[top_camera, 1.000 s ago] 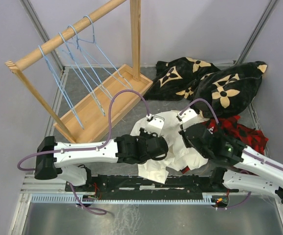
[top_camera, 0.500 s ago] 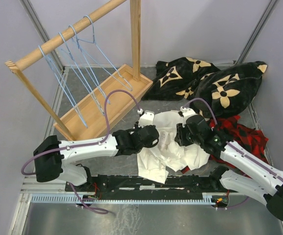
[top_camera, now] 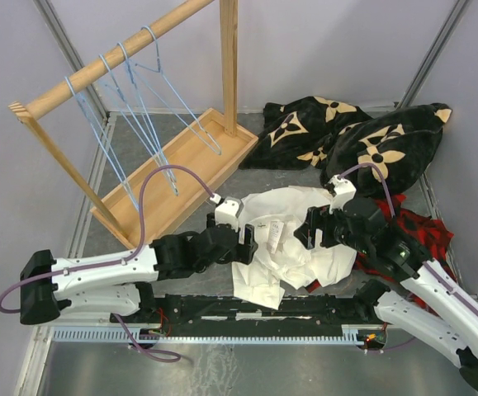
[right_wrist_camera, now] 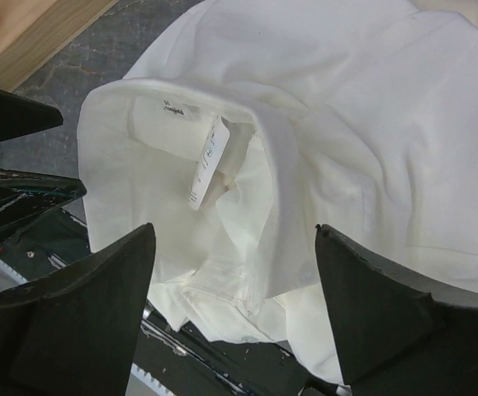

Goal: Place the shirt on the hanger
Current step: Adjust the shirt at the center of the board, then pick up the hanger from the clothesline.

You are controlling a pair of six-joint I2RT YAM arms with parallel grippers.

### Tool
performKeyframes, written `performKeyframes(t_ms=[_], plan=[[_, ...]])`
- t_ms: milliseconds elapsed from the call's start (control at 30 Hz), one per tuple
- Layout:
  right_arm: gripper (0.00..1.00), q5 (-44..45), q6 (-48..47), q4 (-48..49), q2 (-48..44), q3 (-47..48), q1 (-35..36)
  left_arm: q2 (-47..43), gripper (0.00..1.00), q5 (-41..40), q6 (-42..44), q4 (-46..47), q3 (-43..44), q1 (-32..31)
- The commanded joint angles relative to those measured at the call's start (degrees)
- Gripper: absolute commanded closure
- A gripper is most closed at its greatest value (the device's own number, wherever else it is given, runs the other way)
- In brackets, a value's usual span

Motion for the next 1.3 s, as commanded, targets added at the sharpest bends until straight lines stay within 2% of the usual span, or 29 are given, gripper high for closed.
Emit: performKeyframes(t_ms=[0,167,300,500,700,1000,1267], plan=[[0.12,-0.87,0.53,-1.25,-2.13,1.89,-0.1,-3.89,0.14,1.47,2.57,4.36,-4.57,-0.89],[0.09,-1.4,-3.67,-0.61,-4.27,4.58,-0.12,-4.53,0.15,0.89,2.14,4.89,-8.67,-1.06],[0.09,-3.85,-5.67,0.34,-2.43,8.08,-0.12,-2.49,0.17,-0.9,2.09,3.77,-9.0,-2.41],[0.1,-6.25,-6.58,3.85,5.03,16.54,-0.14,3.43,0.19,-10.23,-0.57,-2.1,-4.62,-9.49],[0.12,-8.9,-9.05,6.91,13.3,25.66,-0.07,4.73,0.19,-16.54,-3.03,-4.39,1.21,-16.79],[0.12,-8.67,-11.93,10.62,21.83,36.06,-0.13,13.35,0.19,-34.7,-9.83,-21.36,15.29,-27.14],[0.14,-14.25,-9.12,15.07,32.05,45.48,0.02,17.36,0.19,-36.56,-15.27,-27.19,15.44,-32.68]])
